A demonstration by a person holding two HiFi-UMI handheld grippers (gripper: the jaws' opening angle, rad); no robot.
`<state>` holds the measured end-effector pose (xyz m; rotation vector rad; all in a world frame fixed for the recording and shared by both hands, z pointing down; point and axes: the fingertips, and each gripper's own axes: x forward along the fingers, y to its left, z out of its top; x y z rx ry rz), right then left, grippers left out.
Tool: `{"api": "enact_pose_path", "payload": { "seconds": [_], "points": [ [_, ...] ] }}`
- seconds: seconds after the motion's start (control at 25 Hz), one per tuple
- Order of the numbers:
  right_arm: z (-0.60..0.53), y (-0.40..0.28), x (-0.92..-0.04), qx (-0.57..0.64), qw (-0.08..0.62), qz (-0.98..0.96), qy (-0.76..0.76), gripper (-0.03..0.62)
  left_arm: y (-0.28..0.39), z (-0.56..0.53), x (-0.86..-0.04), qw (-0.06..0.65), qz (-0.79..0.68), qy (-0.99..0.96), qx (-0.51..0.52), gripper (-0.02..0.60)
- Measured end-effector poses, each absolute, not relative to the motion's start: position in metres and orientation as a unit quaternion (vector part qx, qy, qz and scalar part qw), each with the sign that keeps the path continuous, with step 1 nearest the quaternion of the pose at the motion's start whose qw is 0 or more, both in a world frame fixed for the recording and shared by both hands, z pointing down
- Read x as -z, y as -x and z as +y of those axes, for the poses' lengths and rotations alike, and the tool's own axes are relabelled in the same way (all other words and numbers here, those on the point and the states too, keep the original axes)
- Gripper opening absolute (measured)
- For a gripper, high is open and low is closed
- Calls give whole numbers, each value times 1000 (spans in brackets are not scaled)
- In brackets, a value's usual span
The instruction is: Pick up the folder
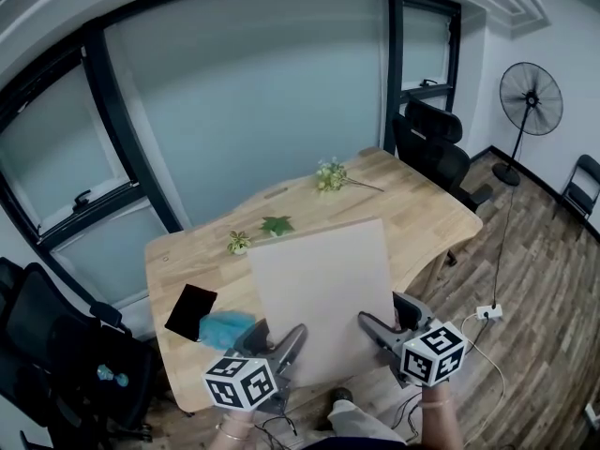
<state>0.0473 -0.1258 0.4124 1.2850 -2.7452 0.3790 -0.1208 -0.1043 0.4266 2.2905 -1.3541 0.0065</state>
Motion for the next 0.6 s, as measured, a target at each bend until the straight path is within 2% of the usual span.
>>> {"api": "enact_pose_path", "payload": {
  "seconds": [0.6],
  "points": [
    [-74,-46,-400,-99,38,-891,-441,316,123,-60,-418,226,-478,-849,7,318]
  ]
}}
